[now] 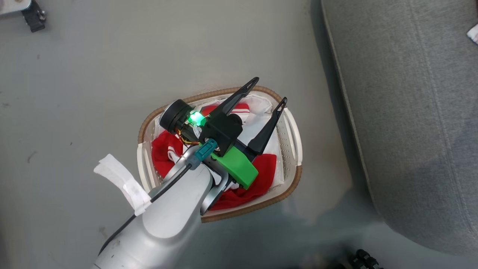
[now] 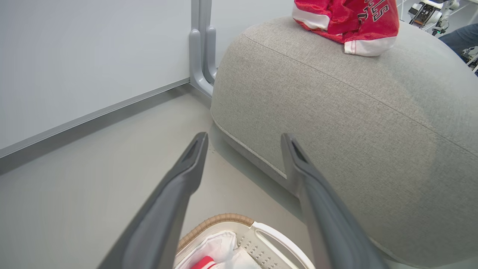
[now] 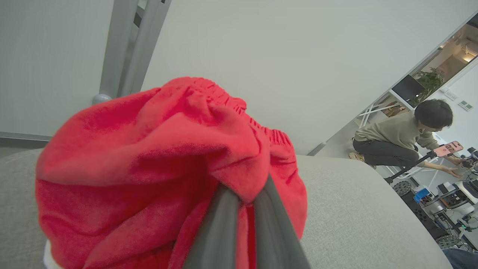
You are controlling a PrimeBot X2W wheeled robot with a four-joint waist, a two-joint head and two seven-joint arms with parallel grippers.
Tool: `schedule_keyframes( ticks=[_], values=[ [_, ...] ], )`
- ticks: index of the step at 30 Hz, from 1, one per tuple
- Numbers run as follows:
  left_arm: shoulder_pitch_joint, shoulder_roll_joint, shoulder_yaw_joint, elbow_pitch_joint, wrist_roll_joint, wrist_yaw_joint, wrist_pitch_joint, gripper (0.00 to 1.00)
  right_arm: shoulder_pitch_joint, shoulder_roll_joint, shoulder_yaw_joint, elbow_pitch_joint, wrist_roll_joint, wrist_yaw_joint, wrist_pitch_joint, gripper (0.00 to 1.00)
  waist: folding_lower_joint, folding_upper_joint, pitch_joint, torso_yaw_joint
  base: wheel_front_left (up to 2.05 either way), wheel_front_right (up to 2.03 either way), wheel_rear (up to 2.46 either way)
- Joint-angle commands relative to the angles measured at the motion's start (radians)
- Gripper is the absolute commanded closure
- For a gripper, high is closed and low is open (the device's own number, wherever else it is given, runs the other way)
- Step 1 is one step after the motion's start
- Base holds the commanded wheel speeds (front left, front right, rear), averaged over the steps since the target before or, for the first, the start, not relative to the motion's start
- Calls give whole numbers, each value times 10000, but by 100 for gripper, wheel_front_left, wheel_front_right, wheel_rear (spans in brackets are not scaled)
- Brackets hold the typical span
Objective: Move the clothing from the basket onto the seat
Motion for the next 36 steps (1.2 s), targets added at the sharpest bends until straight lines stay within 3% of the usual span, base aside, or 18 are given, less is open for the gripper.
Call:
schedule_keyframes(
  ticks=[1,9,10,12,13,14,15,26,36],
  values=[
    [-129,-55,-3,18,1,-20,-5,0,61,-11,-119,248,-60,-14,-6,100,-1,-1,551,540,0,0,0],
    [60,-96,167,120,-10,-22,-5,0,645,115,-574,1607,-241,-14,-291,100,-1,-1,562,510,0,0,0],
    [75,-83,197,129,-8,-22,-5,0,670,142,-617,1687,-240,-14,-354,91,-1,-1,539,480,0,0,0],
    [156,-55,294,137,-41,-23,-5,0,742,231,-669,1786,-239,-14,-488,54,-1,-1,446,394,0,0,0],
    [205,-47,326,150,-61,-23,-5,0,783,271,-692,1812,-244,-14,-541,19,-1,-1,379,352,0,0,0],
    [233,-44,354,155,-58,-23,-5,0,813,284,-708,1830,-251,-14,-596,6,-1,-1,312,319,0,0,0],
    [248,-40,386,169,-51,-23,-5,0,847,299,-705,1843,-245,-14,-633,0,-1,-1,230,280,0,0,0],
    [786,-75,866,273,-189,-25,-5,0,1618,659,-38,1600,42,-14,-779,0,-1,-1,-1241,64,0,0,0],
    [1874,-59,2370,200,-401,117,-5,0,2369,1345,1307,701,709,-14,-786,0,-1,-1,-2980,380,0,0,0]
  ],
)
